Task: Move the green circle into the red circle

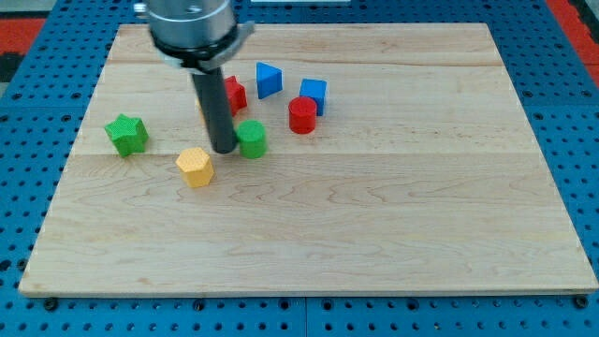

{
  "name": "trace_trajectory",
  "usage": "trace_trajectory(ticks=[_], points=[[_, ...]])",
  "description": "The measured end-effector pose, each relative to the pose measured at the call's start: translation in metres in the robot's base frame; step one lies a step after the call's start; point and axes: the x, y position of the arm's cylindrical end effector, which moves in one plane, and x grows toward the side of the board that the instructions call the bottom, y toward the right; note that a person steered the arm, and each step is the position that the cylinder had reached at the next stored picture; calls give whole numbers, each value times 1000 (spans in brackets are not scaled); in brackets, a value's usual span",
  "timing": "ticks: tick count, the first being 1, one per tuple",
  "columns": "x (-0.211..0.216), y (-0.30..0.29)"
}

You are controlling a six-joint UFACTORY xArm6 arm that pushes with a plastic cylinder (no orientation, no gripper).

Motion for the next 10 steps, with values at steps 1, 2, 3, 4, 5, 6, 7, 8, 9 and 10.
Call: trace_trajectory(ticks=[1, 2, 3, 4, 5, 6, 7, 8, 9, 10], points=[[9, 7], [21, 8], [19, 19], [-2, 23], [-1, 23], [12, 23], [-2, 23], [-13, 23], [-14, 23], [-14, 23]])
